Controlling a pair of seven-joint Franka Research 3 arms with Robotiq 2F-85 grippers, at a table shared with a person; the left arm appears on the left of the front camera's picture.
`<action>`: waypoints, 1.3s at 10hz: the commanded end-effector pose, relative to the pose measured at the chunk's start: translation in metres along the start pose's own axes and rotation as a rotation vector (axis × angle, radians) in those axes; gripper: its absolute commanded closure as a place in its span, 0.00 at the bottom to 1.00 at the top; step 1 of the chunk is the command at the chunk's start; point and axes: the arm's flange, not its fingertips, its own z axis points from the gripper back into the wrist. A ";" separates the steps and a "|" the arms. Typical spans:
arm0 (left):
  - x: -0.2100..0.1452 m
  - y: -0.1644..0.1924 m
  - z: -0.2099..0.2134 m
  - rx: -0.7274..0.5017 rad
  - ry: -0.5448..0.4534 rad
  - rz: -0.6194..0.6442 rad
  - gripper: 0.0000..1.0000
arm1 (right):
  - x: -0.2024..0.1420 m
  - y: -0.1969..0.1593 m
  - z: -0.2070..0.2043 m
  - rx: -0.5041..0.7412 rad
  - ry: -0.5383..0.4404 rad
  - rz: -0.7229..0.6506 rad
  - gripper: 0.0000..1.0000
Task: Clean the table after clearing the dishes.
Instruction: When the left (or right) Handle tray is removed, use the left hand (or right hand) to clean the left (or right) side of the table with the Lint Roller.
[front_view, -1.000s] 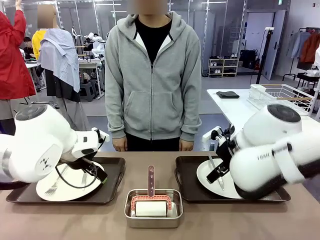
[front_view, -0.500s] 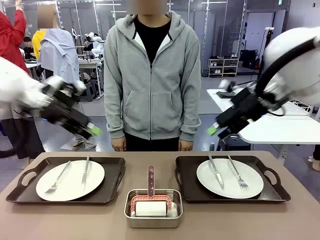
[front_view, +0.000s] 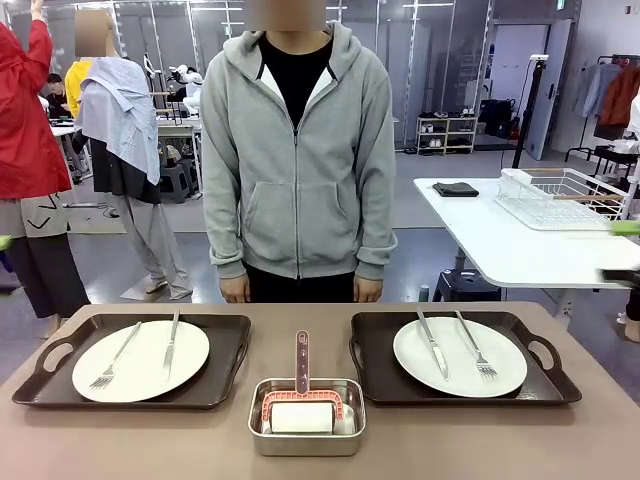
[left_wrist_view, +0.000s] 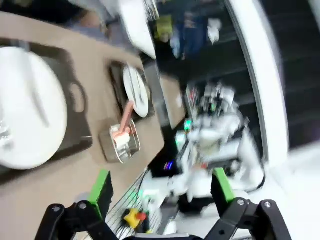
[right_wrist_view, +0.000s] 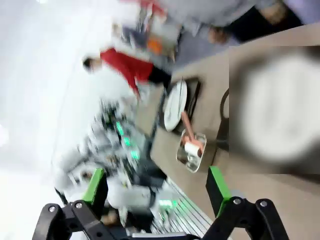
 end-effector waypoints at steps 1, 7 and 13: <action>-0.031 0.023 0.074 -0.023 -0.408 0.175 0.00 | -0.030 -0.020 0.064 0.068 -0.354 -0.096 0.00; -0.052 0.037 0.103 0.034 -0.303 0.168 0.00 | -0.043 -0.032 0.094 0.012 -0.299 -0.110 0.00; -0.052 0.037 0.103 0.034 -0.303 0.168 0.00 | -0.043 -0.032 0.094 0.012 -0.299 -0.110 0.00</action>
